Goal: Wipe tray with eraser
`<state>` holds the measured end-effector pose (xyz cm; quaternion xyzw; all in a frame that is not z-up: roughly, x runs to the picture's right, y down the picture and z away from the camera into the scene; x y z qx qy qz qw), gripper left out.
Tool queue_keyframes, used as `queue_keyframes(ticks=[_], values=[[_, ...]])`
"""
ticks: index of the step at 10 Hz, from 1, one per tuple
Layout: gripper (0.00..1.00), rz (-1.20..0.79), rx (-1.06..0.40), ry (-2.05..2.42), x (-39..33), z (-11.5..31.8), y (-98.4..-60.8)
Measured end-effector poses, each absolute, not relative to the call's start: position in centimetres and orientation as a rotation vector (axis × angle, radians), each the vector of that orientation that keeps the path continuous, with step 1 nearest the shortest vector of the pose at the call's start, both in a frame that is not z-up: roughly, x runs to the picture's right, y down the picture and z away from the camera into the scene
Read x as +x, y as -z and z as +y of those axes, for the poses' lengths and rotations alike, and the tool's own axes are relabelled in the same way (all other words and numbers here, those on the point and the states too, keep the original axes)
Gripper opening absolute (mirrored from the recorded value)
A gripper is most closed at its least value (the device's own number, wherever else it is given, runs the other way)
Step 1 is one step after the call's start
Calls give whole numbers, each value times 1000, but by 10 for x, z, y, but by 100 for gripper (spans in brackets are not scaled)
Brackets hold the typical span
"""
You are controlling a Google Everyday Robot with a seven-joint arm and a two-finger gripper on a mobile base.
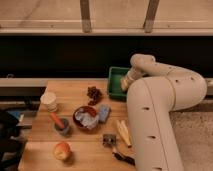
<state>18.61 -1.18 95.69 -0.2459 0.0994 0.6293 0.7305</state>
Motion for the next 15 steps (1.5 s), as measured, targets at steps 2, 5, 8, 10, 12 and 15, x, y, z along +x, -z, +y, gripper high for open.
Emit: queue_keyframes(ticks=[2, 5, 8, 10, 12, 15], values=[[0, 251, -502, -1406, 220, -9, -948], [0, 266, -473, -1422, 262, -12, -946], [0, 244, -483, -1406, 260, -22, -958], [0, 201, -506, -1376, 233, -34, -968], [0, 153, -533, -1336, 194, -46, -971], [0, 130, -543, -1324, 171, -47, -961]])
